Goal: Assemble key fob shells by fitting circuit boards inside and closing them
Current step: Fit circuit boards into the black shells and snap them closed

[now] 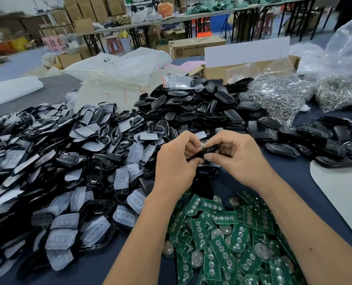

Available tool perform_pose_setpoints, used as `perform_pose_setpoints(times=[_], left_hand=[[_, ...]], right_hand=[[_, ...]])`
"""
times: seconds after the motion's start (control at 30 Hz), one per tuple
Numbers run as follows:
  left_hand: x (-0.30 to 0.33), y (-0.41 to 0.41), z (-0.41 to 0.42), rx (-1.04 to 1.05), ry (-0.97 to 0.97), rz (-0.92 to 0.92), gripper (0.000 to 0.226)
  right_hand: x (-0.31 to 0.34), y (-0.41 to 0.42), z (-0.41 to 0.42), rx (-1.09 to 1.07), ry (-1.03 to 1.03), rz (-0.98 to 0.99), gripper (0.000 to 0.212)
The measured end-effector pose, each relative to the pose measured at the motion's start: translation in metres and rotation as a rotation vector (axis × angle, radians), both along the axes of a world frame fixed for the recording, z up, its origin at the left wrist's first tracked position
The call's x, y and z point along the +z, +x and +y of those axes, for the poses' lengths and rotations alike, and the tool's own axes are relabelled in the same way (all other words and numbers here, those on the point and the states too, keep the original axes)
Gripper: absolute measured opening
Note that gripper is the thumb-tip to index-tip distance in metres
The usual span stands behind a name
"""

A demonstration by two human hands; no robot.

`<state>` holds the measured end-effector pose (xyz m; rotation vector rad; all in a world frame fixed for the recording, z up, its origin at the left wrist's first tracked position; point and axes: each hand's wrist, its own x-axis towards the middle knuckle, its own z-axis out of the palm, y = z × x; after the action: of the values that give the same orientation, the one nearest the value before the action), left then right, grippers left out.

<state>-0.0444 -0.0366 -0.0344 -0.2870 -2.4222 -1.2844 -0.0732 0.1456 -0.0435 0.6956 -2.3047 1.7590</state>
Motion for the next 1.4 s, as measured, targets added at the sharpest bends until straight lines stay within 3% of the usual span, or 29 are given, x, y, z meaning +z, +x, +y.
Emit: perform_pose_setpoints(times=[0.27,0.5,0.6,0.7,0.8,0.9,1.03,1.17,1.4], left_hand=[[-0.003,-0.002,0.001,-0.001,-0.005,-0.031,0.049],[0.0,-0.001,0.0,-0.018,0.007,-0.029,0.04],[0.002,0.0,0.003,-0.001,0.129,-0.078,0.042],[0.004,0.0,0.005,-0.004,0.392,-0.19,0.04],[0.006,0.001,0.005,-0.092,0.688,-0.274,0.033],[0.007,0.002,0.004,-0.156,0.84,-0.341,0.028],[0.009,0.003,0.004,-0.208,0.928,-0.392,0.025],[0.011,0.004,0.005,-0.215,0.955,-0.426,0.023],[0.012,0.004,0.007,-0.204,0.949,-0.43,0.02]], right_hand=[[0.003,0.003,-0.002,-0.014,0.006,0.032,0.018],[0.002,0.004,-0.004,-0.04,0.076,0.12,0.02],[0.001,0.003,-0.005,-0.063,-0.043,0.031,0.027],[0.0,0.002,-0.005,-0.113,-0.168,-0.045,0.026],[-0.002,0.001,-0.005,-0.105,-0.168,-0.124,0.011],[-0.003,0.003,-0.008,-0.076,-0.167,-0.202,0.02],[-0.001,0.005,-0.01,-0.064,-0.227,-0.238,0.026],[0.002,0.006,-0.011,0.01,-0.372,-0.358,0.03],[0.005,0.007,-0.015,0.002,-0.443,-0.427,0.034]])
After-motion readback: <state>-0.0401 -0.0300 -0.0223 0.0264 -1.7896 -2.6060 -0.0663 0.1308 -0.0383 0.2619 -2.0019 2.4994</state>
